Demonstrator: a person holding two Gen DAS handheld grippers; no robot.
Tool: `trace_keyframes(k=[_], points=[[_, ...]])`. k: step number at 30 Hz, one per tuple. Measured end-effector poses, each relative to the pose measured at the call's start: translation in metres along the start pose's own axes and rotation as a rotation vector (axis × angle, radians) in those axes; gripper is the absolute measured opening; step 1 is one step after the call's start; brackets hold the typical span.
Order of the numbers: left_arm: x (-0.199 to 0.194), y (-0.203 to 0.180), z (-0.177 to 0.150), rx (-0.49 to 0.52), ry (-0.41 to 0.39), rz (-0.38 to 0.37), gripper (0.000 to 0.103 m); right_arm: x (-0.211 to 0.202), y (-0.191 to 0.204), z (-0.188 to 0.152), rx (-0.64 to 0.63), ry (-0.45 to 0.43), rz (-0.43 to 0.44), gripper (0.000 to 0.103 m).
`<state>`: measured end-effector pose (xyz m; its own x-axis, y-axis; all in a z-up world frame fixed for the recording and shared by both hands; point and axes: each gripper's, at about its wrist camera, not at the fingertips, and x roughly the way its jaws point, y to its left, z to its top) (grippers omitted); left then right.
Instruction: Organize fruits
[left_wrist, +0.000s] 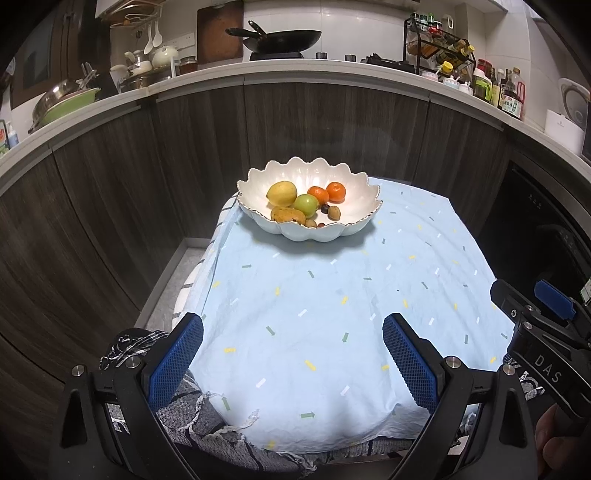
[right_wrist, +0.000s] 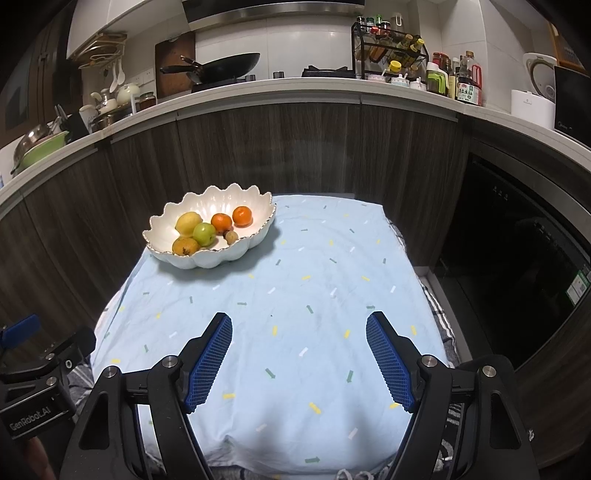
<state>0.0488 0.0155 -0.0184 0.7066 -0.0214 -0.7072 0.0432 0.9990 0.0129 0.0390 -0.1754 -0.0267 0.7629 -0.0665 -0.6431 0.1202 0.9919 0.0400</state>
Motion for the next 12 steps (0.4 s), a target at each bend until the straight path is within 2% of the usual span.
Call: trace_keyframes(k=[12], points=[[-0.0007,0.0004,0.0001,0.003,-0.004,0.004,0.1,0.0008,-0.0003,-0.0008,0.002,-0.002,0.002,0.076]])
